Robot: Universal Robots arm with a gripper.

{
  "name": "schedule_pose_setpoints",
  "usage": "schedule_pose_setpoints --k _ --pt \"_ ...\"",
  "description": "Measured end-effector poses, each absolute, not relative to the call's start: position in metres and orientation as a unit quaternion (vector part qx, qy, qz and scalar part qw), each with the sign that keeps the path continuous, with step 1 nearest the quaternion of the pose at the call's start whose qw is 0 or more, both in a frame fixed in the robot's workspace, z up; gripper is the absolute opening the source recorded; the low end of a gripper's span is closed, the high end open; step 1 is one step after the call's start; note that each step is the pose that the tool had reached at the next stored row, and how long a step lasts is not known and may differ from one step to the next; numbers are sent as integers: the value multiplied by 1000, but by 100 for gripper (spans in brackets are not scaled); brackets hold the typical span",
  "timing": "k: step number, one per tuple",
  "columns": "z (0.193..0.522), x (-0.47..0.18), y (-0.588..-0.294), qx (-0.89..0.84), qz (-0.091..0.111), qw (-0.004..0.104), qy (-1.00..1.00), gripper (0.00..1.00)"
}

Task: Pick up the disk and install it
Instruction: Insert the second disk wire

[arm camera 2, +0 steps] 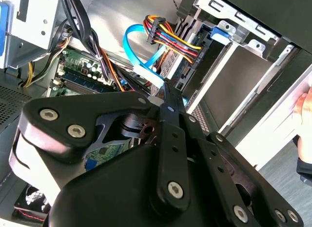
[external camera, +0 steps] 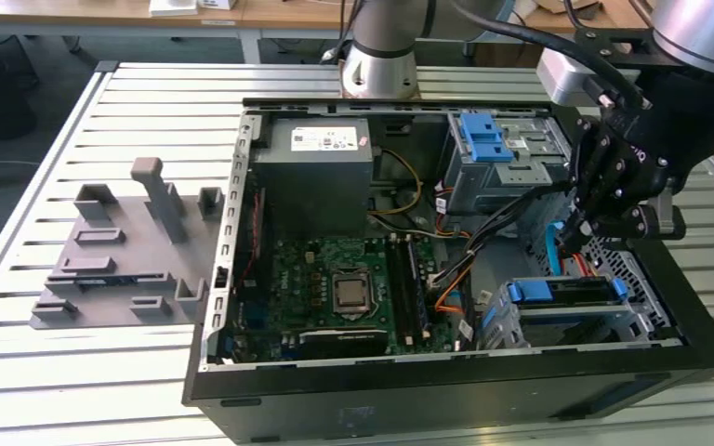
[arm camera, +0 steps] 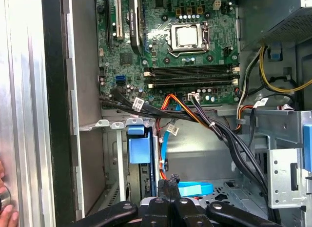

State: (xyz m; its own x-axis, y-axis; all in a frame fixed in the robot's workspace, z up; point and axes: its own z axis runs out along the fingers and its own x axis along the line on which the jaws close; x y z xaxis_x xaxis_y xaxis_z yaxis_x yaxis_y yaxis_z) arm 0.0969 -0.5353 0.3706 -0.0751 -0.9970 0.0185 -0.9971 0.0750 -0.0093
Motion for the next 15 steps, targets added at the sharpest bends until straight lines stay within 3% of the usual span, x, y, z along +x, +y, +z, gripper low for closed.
schedule_pose_setpoints --k 6,7,15 --pt "371 97 -535 680 10 4 -733 11" --pt "370 97 -535 680 10 4 -733 17" --pt "370 97 -535 680 10 4 -733 17"
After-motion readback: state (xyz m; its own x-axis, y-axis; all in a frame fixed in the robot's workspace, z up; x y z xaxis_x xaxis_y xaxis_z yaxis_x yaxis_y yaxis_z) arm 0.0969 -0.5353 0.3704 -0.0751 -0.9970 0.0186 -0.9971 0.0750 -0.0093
